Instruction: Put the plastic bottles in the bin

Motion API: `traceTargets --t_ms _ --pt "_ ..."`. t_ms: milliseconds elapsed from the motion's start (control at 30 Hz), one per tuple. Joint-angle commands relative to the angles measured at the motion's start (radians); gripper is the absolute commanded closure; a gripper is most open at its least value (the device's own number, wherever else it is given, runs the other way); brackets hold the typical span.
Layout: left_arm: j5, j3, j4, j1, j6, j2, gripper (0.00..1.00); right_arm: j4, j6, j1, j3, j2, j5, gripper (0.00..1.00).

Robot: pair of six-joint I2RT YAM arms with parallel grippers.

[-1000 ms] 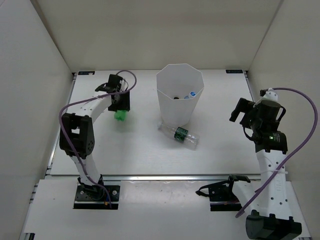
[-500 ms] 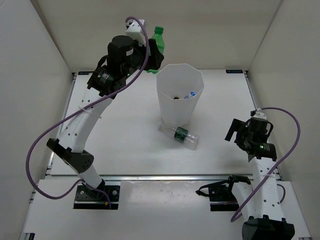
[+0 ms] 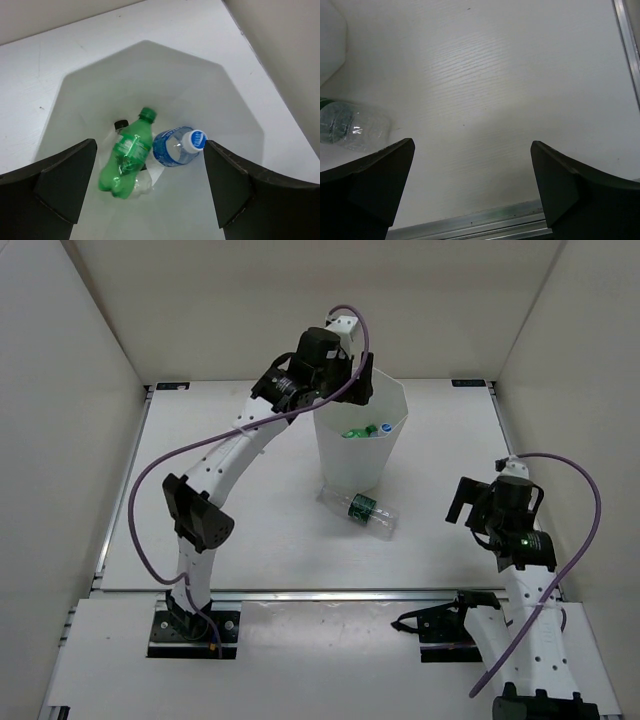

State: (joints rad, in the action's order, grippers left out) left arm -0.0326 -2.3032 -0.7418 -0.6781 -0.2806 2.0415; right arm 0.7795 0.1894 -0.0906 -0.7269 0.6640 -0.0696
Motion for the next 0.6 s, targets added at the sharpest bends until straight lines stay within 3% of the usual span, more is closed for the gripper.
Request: traceTargets --t_ms 0,133,267,333,400,467,500,567 --pt "-0.062 -0.03 -0.018 -0.043 0.057 -0.164 0.01 -0.02 0.013 0.043 -0.011 0.009 0.013 0.01" --pt "-0.081 0.045 -0.048 -0.017 0.037 -0.308 0.02 -0.097 -0.018 0.121 -0.028 0.042 0.153 0.01" --pt "-0.225 0.184 -0.106 0.032 0.009 -0.487 0.01 -0.247 0.001 0.282 -0.012 0.109 0.266 0.02" --pt "-0.211 0.422 -0.117 0.121 -0.037 -0.601 0.01 -0.295 -0.019 0.363 -0.012 0.198 0.29 0.01" --pt "-0.161 0.688 -0.078 0.291 -0.098 -0.79 0.01 -0.347 -0.036 0.484 -0.022 0.272 0.236 0.0" --pt "-0.124 0.952 -0.096 0.42 -0.147 -0.897 0.01 -0.374 -0.079 0.529 -0.04 0.357 0.209 0.01" --pt "-0.148 1.046 -0.128 0.474 -0.158 -0.949 0.02 -0.385 -0.103 0.545 -0.052 0.4 0.211 0.01" --pt "-0.252 1.14 -0.2 0.48 -0.167 -0.997 0.01 -0.434 -0.142 0.526 -0.06 0.446 0.226 0.01"
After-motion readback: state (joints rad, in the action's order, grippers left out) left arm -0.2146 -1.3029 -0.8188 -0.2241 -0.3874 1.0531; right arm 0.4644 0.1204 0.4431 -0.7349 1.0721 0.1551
